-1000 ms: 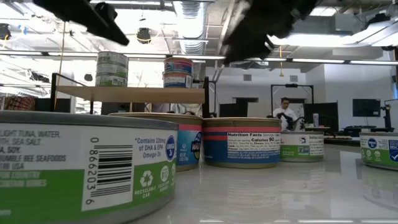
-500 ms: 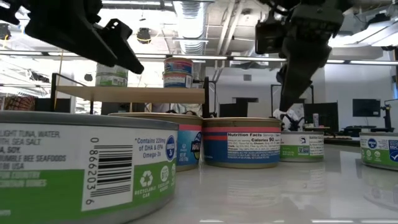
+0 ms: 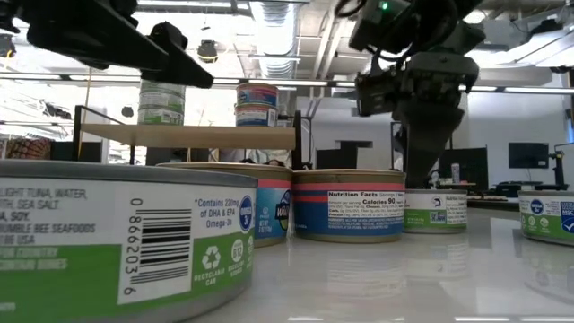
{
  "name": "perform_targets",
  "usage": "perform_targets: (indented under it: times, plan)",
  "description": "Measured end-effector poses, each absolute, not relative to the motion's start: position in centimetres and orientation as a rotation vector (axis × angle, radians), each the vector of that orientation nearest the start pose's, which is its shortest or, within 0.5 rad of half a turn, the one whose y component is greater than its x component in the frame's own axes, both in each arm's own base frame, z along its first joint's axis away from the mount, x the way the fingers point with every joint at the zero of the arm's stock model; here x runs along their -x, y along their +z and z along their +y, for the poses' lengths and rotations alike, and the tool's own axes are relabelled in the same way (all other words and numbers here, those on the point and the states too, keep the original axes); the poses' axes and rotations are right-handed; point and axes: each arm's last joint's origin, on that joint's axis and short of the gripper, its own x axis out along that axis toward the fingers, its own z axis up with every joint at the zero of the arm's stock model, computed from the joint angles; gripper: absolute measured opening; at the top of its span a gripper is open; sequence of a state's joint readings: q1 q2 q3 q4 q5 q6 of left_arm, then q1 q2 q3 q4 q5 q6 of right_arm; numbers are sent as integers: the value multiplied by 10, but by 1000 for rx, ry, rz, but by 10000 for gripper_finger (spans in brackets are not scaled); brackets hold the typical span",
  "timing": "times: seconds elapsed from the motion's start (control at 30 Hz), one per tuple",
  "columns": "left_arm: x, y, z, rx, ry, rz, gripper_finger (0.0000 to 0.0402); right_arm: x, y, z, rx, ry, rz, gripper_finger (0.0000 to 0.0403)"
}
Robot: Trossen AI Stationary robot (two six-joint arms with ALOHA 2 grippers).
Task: Stack canned seafood by type on shelf
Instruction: Stack the green-white tuna can on top of the other green-white tuna cans on the shelf
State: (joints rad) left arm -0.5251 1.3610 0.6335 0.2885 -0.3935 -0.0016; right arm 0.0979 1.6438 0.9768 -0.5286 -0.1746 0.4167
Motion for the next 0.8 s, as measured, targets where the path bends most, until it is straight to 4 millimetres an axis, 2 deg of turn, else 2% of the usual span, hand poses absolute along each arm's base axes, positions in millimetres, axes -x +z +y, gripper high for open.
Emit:
perform_targets:
  times: [0.23,0.5,0.57,0.8]
  plan:
    - [-227,209,-119,-137,-64,372,279,-305,165,35,-418,-4,1255,130]
    - [-212,232,-113,-99,-74,312,279,-302,164,21,-465,-104,1289,19]
    - [-208,235,-113,-106,-82,306,279,-301,164,16,-472,-134,1296,12]
    - [-198,240,-109,-130,-48,325,279,-298,163,-1,-471,-259,1303,31]
